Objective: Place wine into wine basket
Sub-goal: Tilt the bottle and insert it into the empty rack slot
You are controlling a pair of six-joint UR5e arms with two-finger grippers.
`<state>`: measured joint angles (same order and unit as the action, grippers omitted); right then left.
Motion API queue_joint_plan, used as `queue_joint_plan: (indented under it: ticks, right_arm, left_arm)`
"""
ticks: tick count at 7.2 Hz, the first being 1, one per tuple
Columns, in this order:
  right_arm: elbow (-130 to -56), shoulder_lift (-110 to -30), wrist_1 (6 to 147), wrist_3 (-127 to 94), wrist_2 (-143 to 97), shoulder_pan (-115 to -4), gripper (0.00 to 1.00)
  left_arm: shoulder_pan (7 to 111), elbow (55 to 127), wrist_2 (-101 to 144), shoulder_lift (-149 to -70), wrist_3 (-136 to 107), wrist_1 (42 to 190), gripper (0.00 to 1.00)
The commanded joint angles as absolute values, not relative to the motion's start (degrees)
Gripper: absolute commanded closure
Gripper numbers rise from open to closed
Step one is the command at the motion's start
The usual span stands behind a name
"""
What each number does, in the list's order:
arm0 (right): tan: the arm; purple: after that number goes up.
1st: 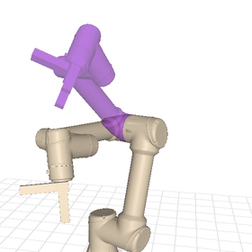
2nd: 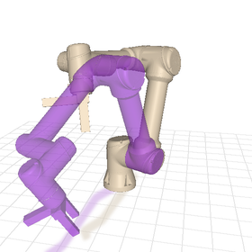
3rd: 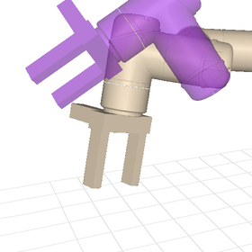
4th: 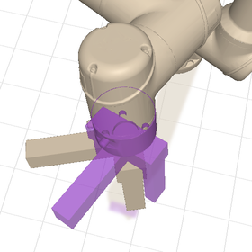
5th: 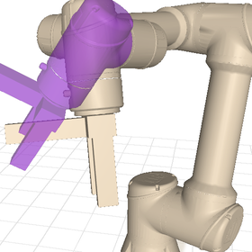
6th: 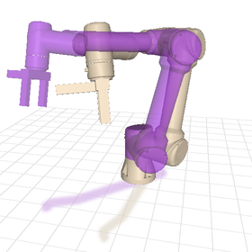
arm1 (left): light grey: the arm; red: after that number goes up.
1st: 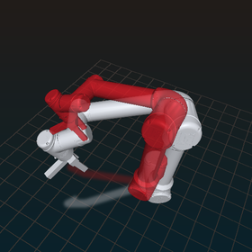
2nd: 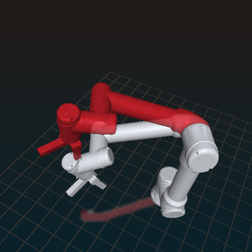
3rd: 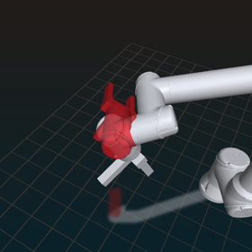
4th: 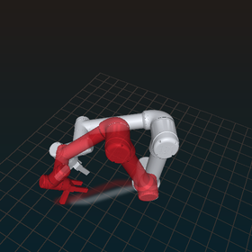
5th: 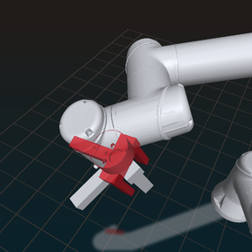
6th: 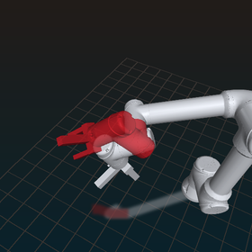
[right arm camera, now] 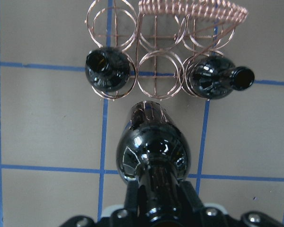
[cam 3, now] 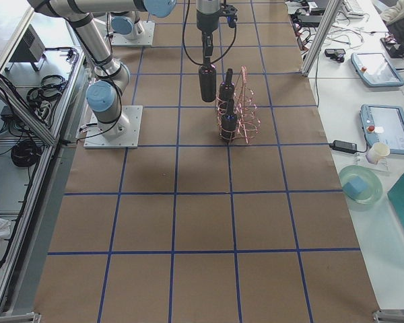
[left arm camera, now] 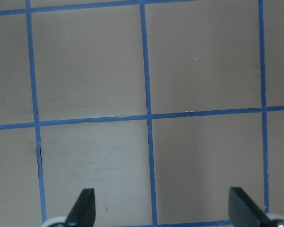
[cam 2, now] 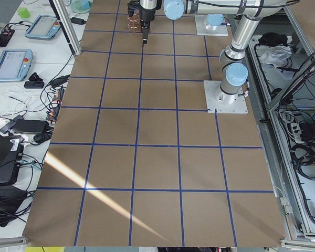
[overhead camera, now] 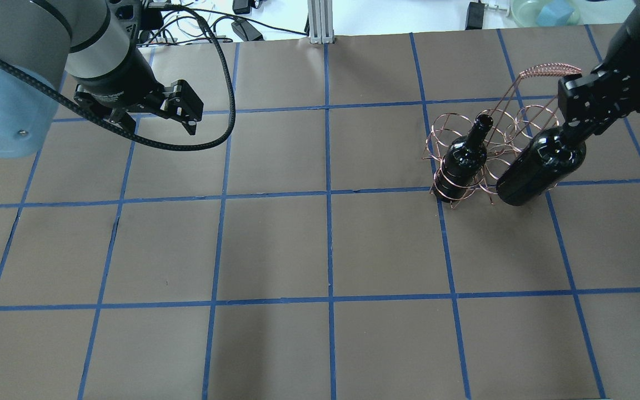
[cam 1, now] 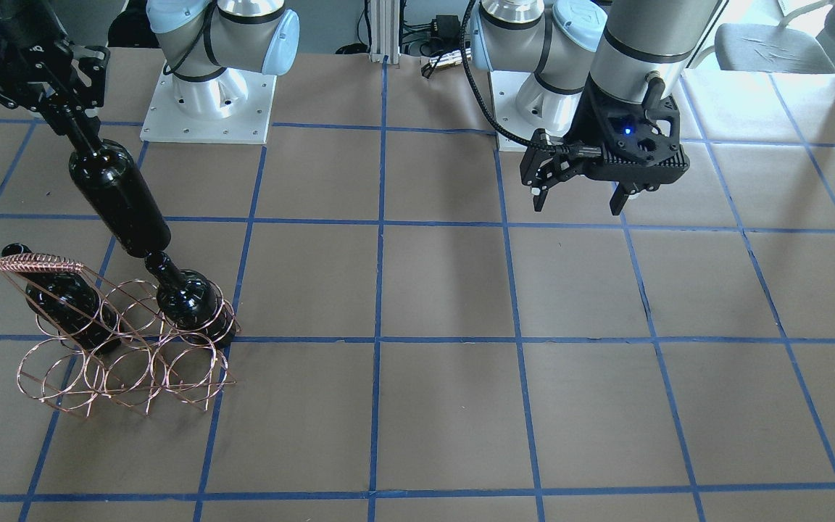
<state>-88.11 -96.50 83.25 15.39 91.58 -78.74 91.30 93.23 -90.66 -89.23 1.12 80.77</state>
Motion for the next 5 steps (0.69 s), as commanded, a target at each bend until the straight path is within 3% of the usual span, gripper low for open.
queue_joint_plan:
  ticks: [1,5]
  right_arm:
    - [-81.9,-89.5,84.1,14.7,90.4,-78.6,0.96]
    - [-81.6,-85.7,86.0,14.9,91.2,-78.6,0.96]
  left_arm:
    - [90.6,92.8,-89.6,-89.2,-5.2,80.2,0.0]
    - [90.7,93.0,-90.4,-88.9,-5.7,80.5,0.0]
